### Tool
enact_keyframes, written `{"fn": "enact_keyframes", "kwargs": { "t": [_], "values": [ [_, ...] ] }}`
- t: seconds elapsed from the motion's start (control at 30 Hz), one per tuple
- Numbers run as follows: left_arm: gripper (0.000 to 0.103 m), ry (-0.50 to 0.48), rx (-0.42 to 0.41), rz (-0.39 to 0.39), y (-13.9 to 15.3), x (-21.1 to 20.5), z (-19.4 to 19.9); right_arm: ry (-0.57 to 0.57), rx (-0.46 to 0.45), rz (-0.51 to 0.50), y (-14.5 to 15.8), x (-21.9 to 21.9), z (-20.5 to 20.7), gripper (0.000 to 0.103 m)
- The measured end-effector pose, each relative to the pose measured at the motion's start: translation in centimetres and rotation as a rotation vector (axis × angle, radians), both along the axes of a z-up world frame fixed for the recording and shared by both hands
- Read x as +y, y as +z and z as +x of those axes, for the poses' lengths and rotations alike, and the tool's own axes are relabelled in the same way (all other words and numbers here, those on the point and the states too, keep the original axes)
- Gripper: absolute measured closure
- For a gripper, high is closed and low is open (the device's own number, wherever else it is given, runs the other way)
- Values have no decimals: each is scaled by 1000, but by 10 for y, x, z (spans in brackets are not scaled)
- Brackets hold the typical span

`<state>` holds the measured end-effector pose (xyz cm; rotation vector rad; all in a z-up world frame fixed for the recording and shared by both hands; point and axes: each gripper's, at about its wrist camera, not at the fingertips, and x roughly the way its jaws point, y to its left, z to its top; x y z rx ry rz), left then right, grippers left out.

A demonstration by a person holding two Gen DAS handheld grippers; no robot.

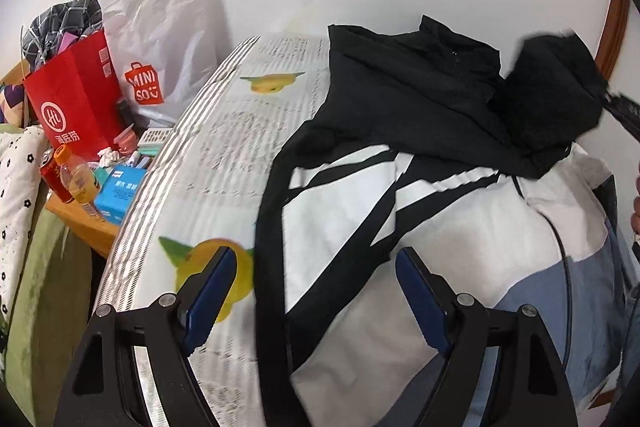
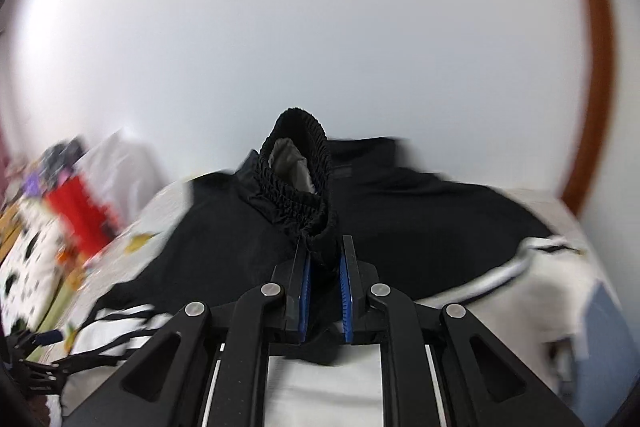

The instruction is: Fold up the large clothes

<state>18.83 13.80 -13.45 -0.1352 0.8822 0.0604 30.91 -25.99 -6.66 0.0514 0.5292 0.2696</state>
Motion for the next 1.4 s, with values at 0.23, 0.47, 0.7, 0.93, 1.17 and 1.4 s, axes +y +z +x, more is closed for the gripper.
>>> {"fn": "enact_keyframes", "kwargs": {
  "t": [0.23, 0.47, 0.7, 0.93, 1.17, 1.4],
  "values": [
    [23, 0, 17, 7, 2, -18, 13, -199, 101, 39, -34, -137, 16, 74],
    [23, -21, 37, 31, 4, -38, 19, -260, 180, 17, -72, -209, -1, 64],
    [23, -67, 5, 50, 15, -59, 15, -327, 165, -75, -71, -249, -62, 46],
    [23, -97, -43, 30, 32, -73, 4, -440, 272, -166, -85, -254, -142, 35],
    [23, -97, -47, -1, 38, -82, -1, -501, 332, -248, -102, -280, -193, 28],
    [23, -73, -43, -1, 40, -85, -8, -511, 380, -292, -129, -291, -204, 28]
  ]
}}
